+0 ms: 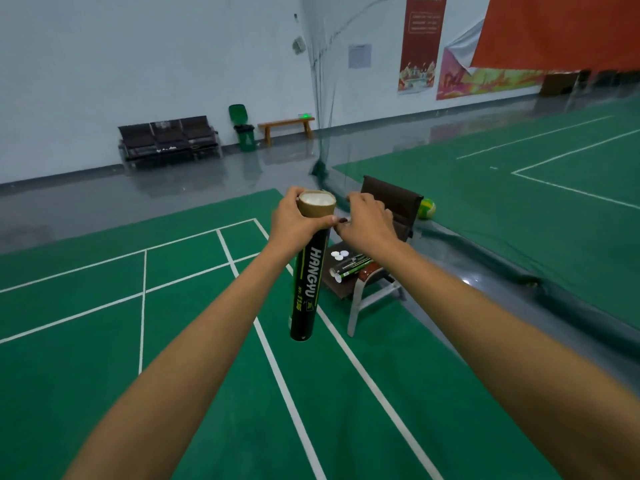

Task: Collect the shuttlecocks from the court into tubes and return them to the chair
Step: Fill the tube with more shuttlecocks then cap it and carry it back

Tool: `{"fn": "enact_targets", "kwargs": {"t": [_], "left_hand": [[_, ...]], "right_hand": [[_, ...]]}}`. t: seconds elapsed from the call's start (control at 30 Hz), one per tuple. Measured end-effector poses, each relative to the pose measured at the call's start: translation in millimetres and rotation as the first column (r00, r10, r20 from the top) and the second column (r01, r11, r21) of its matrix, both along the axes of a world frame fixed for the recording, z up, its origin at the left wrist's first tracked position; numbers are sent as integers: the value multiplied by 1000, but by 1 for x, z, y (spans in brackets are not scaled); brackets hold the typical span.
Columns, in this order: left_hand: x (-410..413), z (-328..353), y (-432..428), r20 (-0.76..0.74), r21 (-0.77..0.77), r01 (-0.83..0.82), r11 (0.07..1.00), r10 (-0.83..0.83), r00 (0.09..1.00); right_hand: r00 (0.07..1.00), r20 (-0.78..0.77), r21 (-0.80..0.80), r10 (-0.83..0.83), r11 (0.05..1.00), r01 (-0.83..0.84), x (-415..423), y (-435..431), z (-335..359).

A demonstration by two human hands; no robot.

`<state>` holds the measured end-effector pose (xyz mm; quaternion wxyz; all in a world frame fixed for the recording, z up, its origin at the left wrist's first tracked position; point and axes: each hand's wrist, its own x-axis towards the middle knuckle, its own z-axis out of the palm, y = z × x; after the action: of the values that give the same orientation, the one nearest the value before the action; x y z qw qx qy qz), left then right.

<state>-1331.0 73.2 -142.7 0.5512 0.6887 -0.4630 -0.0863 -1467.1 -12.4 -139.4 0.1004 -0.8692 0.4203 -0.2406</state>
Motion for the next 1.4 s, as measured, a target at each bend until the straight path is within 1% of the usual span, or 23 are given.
{"fn": "enact_targets", "kwargs": {"t": [0.13, 0.27, 0.37, 0.5, 0.67, 0.8, 0.97, 1.13, 1.27, 1.4], "left_hand": [[62, -18, -74, -33, 25, 2, 1000, -1, 999], [129, -49, -160, -35, 50, -13, 999, 15, 999], [178, -74, -229, -31, 74, 5, 997, -3, 1000], [238, -93, -319, -25, 145, 22, 989, -18, 1000], [292, -113, -420, -5, 218, 74, 973, -75, 997], [325, -143, -497, 8, 291, 104, 951, -111, 994], [363, -212, -600, 19, 377, 70, 923, -83, 996], [410, -280, -702, 23, 480, 13, 877, -27, 999], [445, -318, -765, -4, 582, -7, 813, 12, 1000], [477, -354, -818, -19, 636, 8, 771, 5, 1000]], "right_hand": [[999, -35, 21, 14, 1000, -14, 61, -77, -16], [998, -66, 11, 5, 1000, -5, 127, -165, -39], [995, -102, 52, 14, 999, -9, 179, -233, -58], [990, -141, 122, 11, 993, 6, 240, -315, -76], [986, -165, 188, -19, 981, 51, 291, -412, -107], [978, -207, 236, -40, 968, 90, 325, -496, -137], [961, -276, 280, -30, 954, 110, 371, -611, -200], [943, -330, 369, 50, 926, 80, 424, -723, -278], [912, -394, 419, 110, 905, 72, 456, -787, -327], [885, -438, 468, 156, 881, 76, 487, -838, -367]]}}
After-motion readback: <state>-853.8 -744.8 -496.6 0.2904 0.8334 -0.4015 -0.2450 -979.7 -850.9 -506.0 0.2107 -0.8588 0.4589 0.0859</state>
